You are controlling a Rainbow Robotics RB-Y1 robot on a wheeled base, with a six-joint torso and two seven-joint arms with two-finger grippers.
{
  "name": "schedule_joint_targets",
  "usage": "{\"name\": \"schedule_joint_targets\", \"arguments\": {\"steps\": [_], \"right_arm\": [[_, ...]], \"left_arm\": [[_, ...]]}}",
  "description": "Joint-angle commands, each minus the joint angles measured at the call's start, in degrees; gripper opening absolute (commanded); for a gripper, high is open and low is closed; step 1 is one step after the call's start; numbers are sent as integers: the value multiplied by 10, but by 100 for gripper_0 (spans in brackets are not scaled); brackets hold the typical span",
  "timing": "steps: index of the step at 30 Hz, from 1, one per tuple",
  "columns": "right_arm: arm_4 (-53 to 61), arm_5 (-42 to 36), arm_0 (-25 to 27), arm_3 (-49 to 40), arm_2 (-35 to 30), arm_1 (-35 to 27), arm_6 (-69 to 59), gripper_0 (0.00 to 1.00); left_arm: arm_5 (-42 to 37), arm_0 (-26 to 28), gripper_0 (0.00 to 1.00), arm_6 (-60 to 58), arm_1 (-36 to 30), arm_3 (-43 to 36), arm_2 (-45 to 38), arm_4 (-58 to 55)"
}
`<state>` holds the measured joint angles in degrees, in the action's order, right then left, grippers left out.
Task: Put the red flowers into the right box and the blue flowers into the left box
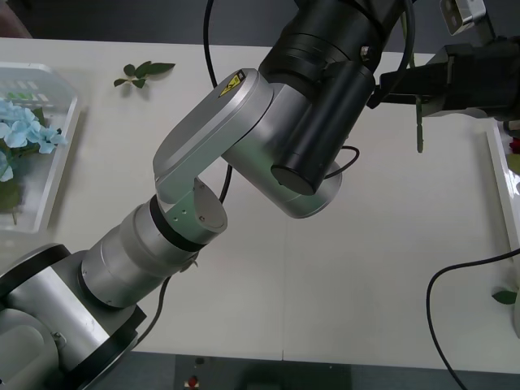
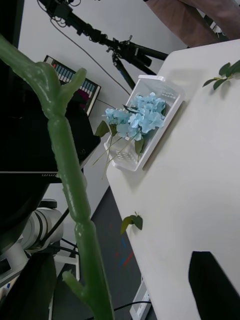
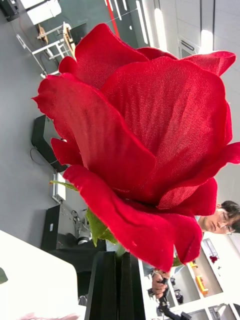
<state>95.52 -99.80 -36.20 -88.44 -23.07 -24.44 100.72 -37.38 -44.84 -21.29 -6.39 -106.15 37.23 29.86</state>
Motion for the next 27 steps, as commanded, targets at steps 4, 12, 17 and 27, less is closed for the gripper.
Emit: {"name": "schedule_joint_targets", "arguments": {"steps": [4,12,17,27], "right_arm": [[2,8,-17,-17,2,2,-27,0],[2,7,-17,-17,5,4,-34,0],[2,7,-17,-17,5,4,-38,0],[2,7,-17,-17,0,4,-39,0]], "left_arm": [[-2,6,0,-3,14,-22,2,4],[-2,5,0,-3,13,-22,2,4],[-2,6,0,-2,14,-22,2,4],[-2,5,100,-4,13,-22,2,5]]}}
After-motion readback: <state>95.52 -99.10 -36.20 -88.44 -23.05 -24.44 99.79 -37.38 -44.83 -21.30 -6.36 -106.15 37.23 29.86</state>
